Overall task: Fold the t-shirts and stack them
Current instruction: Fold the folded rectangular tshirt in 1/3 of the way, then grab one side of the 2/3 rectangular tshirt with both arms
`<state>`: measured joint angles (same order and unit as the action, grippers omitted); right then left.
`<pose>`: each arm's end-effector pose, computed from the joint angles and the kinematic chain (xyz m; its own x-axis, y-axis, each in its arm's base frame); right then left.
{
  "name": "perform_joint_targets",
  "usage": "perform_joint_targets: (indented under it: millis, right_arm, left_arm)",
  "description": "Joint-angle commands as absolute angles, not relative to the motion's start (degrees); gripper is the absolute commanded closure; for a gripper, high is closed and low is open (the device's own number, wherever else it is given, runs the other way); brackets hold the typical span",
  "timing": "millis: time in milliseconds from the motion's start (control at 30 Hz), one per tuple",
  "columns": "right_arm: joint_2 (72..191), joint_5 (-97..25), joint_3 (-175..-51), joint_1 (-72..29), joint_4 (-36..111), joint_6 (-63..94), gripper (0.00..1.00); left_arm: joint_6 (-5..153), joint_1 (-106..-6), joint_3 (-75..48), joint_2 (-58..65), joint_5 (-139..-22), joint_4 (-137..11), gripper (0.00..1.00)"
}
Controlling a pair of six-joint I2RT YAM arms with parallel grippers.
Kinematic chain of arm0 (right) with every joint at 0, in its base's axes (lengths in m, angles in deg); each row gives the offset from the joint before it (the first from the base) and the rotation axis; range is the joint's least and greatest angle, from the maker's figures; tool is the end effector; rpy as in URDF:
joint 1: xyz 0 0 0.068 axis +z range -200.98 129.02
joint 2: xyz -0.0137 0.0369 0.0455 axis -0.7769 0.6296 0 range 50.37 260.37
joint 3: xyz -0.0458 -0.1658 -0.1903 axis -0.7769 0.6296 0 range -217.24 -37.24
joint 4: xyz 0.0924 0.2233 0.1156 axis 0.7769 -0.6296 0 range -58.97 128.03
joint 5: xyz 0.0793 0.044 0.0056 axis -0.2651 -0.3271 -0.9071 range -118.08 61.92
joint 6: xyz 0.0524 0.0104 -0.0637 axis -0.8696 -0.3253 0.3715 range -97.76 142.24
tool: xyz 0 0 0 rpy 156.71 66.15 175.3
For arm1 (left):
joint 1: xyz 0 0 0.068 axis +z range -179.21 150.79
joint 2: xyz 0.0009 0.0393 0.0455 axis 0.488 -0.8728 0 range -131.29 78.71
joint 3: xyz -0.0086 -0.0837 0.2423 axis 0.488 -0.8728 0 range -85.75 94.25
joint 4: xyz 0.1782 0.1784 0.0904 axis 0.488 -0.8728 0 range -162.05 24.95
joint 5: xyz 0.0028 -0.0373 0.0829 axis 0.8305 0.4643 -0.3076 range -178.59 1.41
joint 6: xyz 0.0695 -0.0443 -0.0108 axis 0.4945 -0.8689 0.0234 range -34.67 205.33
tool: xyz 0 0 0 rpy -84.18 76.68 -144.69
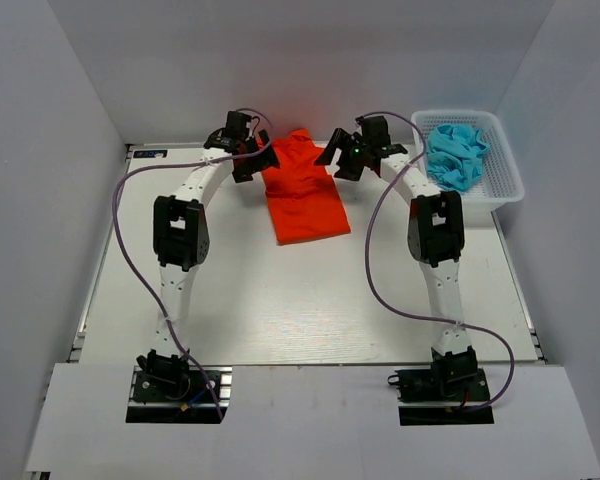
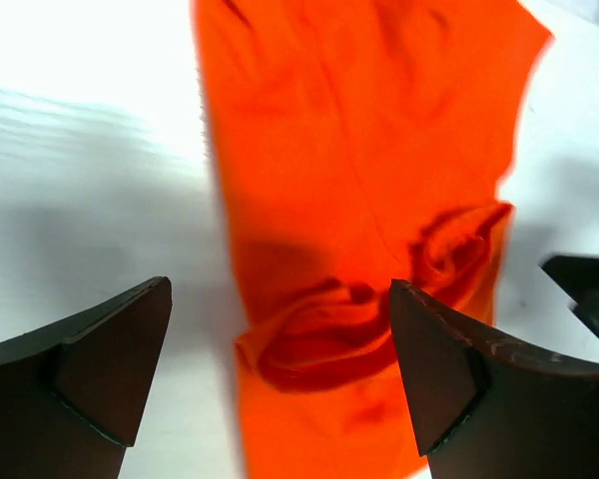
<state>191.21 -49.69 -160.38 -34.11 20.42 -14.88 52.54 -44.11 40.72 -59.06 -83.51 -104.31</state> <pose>0.5523 0.1954 0.1683 -0.7773 0.3507 -0.5223 -0.1105 0.7412 0.6621 0.5343 -0.1490 0.1760 -0.7956 -0.3466 -0.4968 -0.1433 0.9046 -0.4015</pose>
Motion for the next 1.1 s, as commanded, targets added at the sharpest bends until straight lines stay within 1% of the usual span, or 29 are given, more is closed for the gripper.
perform_joint_targets:
  millis: [0, 67, 100, 133, 200, 267, 333, 400, 500, 567, 633, 700, 733, 767, 800, 833, 867, 900, 933, 967, 1067]
  right_arm:
    - [188.38, -52.52, -161.55, -35.33, 23.35, -11.88, 0.1]
    - [184.16, -51.99, -158.72, -35.07, 22.31, -6.45, 0.1]
    - [179.36, -51.9, -155.58, -34.55, 21.95, -4.93, 0.1]
    - [177.92, -51.73, -152.15, -34.28, 21.6, -3.7, 0.1]
    - [173.19, -53.12, -147.14, -33.49, 20.19, 0.79, 0.1]
    - [171.58, -53.13, -141.86, -33.14, 17.22, 3.33, 0.1]
    - [169.03, -52.26, -136.86, -32.78, 16.15, 3.61, 0.1]
    - [166.41, -51.29, -134.37, -33.13, 15.71, 2.65, 0.1]
    - [163.42, -48.92, -128.31, -34.18, 15.18, 0.27, 0.1]
    - [161.74, -47.17, -123.93, -34.28, 15.35, 1.4, 0.1]
    - [161.99, -47.16, -122.41, -34.37, 15.09, 0.27, 0.1]
    - [163.83, -48.56, -122.5, -34.72, 13.69, 0.27, 0.1]
    - [164.1, -49.26, -122.41, -34.8, 13.25, 0.27, 0.1]
    - [165.23, -49.27, -122.24, -34.89, 13.76, 0.62, 0.1]
    - [165.68, -49.18, -121.63, -34.89, 13.68, 0.1, 0.1]
    - [165.95, -49.09, -121.36, -34.98, 14.73, 0.01, 0.1]
    - [166.82, -49.26, -120.75, -34.89, 15.35, -0.25, 0.11]
    - [167.18, -49.53, -120.31, -34.89, 15.79, -0.69, 0.11]
    - [167.53, -50.14, -120.04, -35.07, 16.05, -1.22, 0.14]
    - [168.23, -50.84, -119.6, -34.98, 17.53, -1.66, 0.16]
    - [168.58, -51.38, -117.84, -34.72, 20.09, -2.54, 0.25]
  left_arm:
    - [54.57, -41.78, 45.12, -55.52, -85.51, -108.29, 0.0]
    - [55.54, -41.78, 39.17, -51.65, -86.13, -107.59, 0.0]
    - [55.54, -41.78, 36.45, -49.37, -86.13, -106.72, 0.0]
    - [56.15, -41.78, 30.68, -44.91, -86.13, -104.71, 0.0]
    - [56.15, -43.0, 23.37, -41.1, -86.13, -103.55, 0.0]
    - [56.15, -43.01, 19.3, -36.97, -82.82, -102.32, 0.0]
    - [54.84, -43.54, 14.2, -35.55, -78.94, -101.53, 0.0]
    - [54.84, -44.76, 10.25, -34.32, -76.74, -101.52, 0.0]
    - [53.7, -47.48, 6.03, -34.31, -76.72, -101.52, 0.0]
    - [52.65, -49.85, 4.08, -33.79, -76.73, -101.52, 0.0]
    - [51.77, -51.09, 0.92, -33.79, -76.73, -100.82, 0.0]
    - [50.62, -52.41, -1.36, -33.79, -76.73, -99.33, 0.05]
    - [50.62, -52.41, -1.38, -33.79, -76.73, -99.32, 0.13]
    - [50.62, -52.94, -2.16, -33.79, -76.73, -98.8, 0.2]
    - [50.62, -52.94, -2.78, -34.4, -76.73, -98.27, 0.24]
    - [50.01, -53.46, -2.78, -35.01, -77.6, -98.27, 0.31]
    - [50.0, -53.47, -2.78, -35.02, -77.61, -98.27, 0.34]
    - [50.0, -53.47, -2.26, -35.89, -78.3, -98.27, 0.34]
    - [50.0, -53.47, -2.25, -36.42, -78.31, -98.27, 0.36]
    - [50.0, -53.47, -1.73, -37.29, -78.31, -97.66, 0.4]
    - [50.0, -53.47, -1.73, -38.61, -78.31, -95.99, 0.43]
